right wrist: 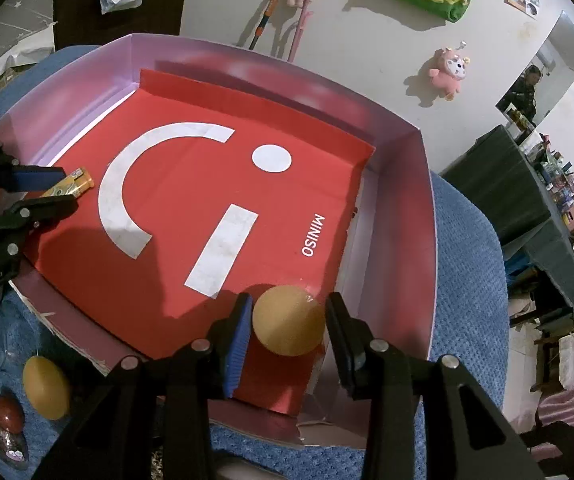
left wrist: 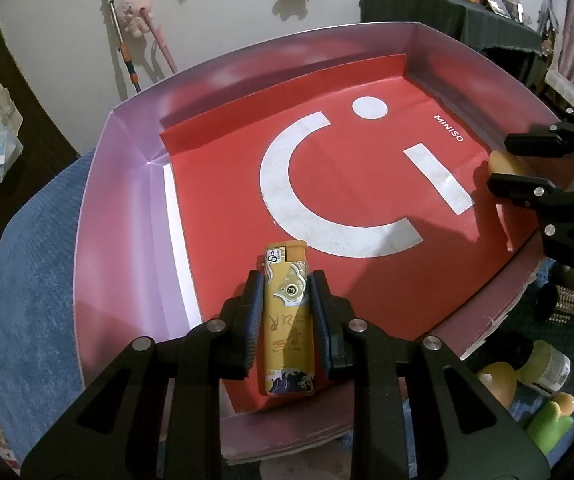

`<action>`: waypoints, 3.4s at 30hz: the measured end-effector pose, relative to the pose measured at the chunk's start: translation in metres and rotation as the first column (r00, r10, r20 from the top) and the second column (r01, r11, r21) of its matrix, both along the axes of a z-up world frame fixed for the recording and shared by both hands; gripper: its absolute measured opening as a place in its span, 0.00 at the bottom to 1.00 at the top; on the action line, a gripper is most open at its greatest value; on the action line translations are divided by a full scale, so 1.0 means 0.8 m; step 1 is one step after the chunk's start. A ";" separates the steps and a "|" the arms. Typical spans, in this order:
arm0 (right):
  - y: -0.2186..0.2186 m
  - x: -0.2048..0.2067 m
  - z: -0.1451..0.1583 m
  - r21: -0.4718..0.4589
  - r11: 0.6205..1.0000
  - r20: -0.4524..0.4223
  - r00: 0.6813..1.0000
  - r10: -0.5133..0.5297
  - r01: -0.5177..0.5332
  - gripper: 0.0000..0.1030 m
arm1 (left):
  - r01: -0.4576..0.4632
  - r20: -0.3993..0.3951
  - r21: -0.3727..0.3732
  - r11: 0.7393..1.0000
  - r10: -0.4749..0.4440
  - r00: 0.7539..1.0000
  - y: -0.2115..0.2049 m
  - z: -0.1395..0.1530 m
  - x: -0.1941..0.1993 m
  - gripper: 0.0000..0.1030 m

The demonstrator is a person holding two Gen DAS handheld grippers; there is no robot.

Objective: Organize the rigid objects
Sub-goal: 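Carry the lighter and sponge into the pink box and open both tools, then withdraw both tools from the box toward the remaining items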

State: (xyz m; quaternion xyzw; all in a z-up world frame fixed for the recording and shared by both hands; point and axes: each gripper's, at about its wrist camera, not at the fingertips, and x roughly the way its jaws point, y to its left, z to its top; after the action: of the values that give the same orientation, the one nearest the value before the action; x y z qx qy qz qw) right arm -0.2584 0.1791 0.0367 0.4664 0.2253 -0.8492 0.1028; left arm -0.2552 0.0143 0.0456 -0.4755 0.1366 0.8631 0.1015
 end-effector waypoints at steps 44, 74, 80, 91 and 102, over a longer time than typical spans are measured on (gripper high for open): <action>0.024 0.099 0.128 -0.281 0.959 -0.222 0.975 -0.033 -0.032 0.87 | 0.023 -0.150 0.352 0.936 0.033 0.988 -0.032 0.107 0.104 0.23; 0.059 0.291 0.072 -0.492 0.871 -0.377 0.903 -0.207 -0.006 1.00 | -0.092 -0.507 0.313 0.945 0.248 0.825 -0.026 0.073 0.297 0.88; 0.064 0.297 0.034 -0.500 0.865 -0.337 0.908 -0.247 0.050 1.00 | -0.125 -0.456 0.318 0.940 0.267 0.849 -0.027 0.044 0.296 0.88; 0.068 0.283 0.011 -0.513 0.853 -0.277 0.923 -0.268 0.094 1.00 | -0.155 -0.402 0.323 0.934 0.284 0.871 -0.032 0.031 0.284 0.88; 0.075 0.253 0.001 -0.515 0.846 -0.224 0.930 -0.290 0.140 1.00 | -0.220 -0.323 0.312 0.924 0.321 0.890 -0.047 0.023 0.251 0.88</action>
State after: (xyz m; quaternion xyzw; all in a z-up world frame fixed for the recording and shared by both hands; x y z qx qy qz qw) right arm -0.0558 0.2389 0.0375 0.3163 -0.0391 -0.9439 0.0861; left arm -0.0540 -0.0232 0.0644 -0.3017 -0.0327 0.9527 0.0151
